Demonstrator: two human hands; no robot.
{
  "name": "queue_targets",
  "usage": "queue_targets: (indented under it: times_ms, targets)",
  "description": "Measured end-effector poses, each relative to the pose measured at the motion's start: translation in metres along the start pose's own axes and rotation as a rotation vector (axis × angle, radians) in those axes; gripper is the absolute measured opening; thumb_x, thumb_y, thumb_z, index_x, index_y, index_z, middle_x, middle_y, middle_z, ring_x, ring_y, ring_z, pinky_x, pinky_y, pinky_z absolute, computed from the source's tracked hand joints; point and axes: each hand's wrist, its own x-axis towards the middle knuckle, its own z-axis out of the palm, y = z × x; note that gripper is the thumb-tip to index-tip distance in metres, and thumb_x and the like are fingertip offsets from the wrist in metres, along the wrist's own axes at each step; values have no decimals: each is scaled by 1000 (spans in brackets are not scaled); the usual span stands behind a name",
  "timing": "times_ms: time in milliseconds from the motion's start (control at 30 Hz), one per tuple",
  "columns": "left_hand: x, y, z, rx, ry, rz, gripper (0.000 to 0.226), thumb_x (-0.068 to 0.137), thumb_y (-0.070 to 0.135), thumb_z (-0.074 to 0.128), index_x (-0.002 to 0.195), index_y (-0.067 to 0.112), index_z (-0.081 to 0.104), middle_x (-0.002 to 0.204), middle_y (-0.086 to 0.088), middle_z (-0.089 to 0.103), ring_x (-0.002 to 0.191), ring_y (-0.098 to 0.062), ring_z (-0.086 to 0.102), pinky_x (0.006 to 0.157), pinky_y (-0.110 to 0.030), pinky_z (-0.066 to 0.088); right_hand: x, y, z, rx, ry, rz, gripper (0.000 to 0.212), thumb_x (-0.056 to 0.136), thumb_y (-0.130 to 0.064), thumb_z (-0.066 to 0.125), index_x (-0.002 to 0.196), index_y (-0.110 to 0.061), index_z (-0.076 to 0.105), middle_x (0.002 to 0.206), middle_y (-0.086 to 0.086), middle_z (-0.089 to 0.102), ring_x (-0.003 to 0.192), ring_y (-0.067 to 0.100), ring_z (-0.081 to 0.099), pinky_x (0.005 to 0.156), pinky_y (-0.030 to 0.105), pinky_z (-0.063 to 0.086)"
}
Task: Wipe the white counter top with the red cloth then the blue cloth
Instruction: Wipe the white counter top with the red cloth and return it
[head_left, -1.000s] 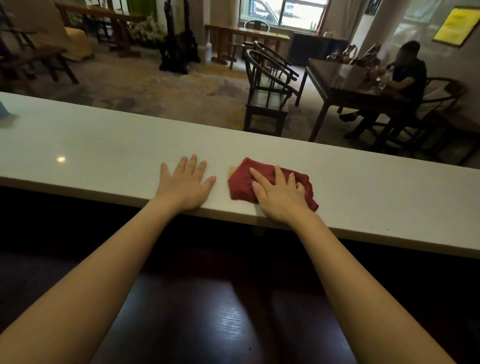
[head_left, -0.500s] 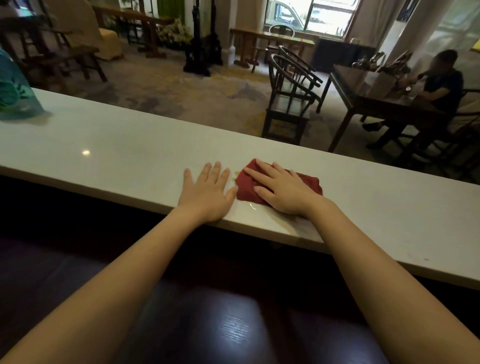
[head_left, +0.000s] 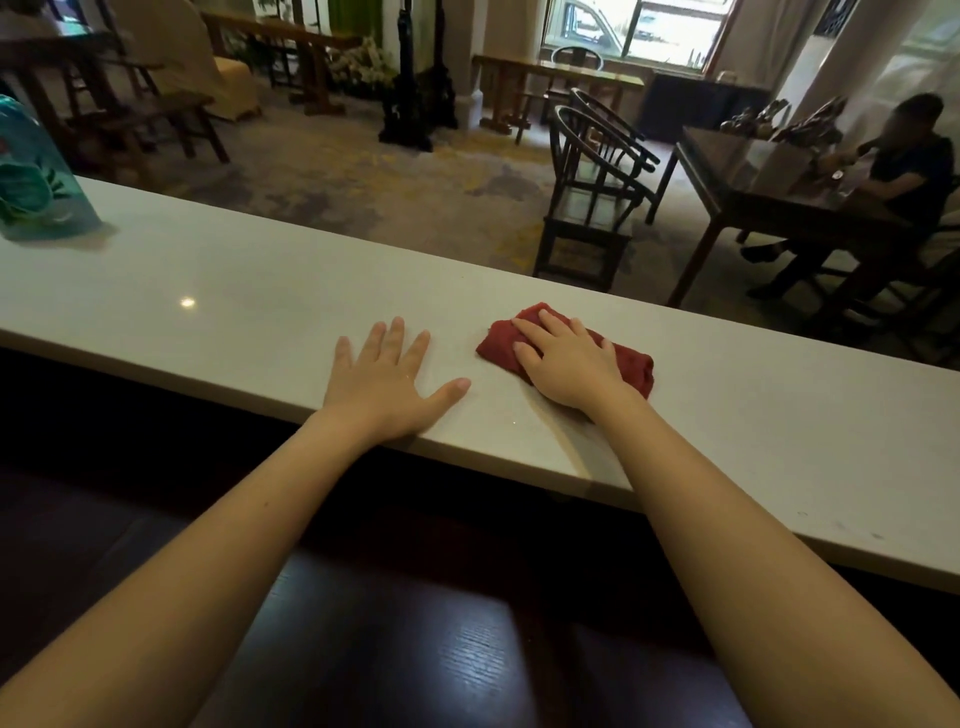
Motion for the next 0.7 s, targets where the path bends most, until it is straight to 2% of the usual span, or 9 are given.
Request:
queue_targets:
  times_ms: [167, 400, 567, 700]
  targets:
    - [-4, -11, 0, -6, 48, 14, 92, 73, 80, 6, 148, 27, -1, 159, -5, -9, 146, -20, -9, 116, -51, -6, -19, 7, 5, -20, 3, 34, 50, 95, -52, 19, 143, -43, 11, 159, -4, 3, 145, 30, 2, 113, 63, 5]
    - [-6, -8, 1, -11, 73, -4, 94, 74, 80, 10, 148, 23, 0, 160, -7, -6, 146, -20, -8, 117, -51, -5, -18, -29, 11, -8, -42, -112, 49, 95, -52, 20, 142, -47, 7, 159, -7, -2, 145, 31, -3, 112, 64, 0]
    - [-4, -9, 4, -17, 88, 2, 99, 71, 80, 7, 149, 18, 2, 160, -7, -2, 147, -20, -6, 117, -53, -3, 21, -70, 14, -22, -45, -147, 49, 94, -53, 20, 141, -47, 12, 159, -7, 3, 145, 33, -1, 111, 67, 1]
    - [-2, -9, 5, -8, 82, -9, 105, 68, 84, 3, 148, 15, 2, 160, -6, -2, 147, -20, -6, 116, -52, -5, 38, -76, 16, -8, -37, -156, 49, 94, -53, 22, 141, -45, 18, 159, -7, 7, 145, 31, 2, 110, 67, 2]
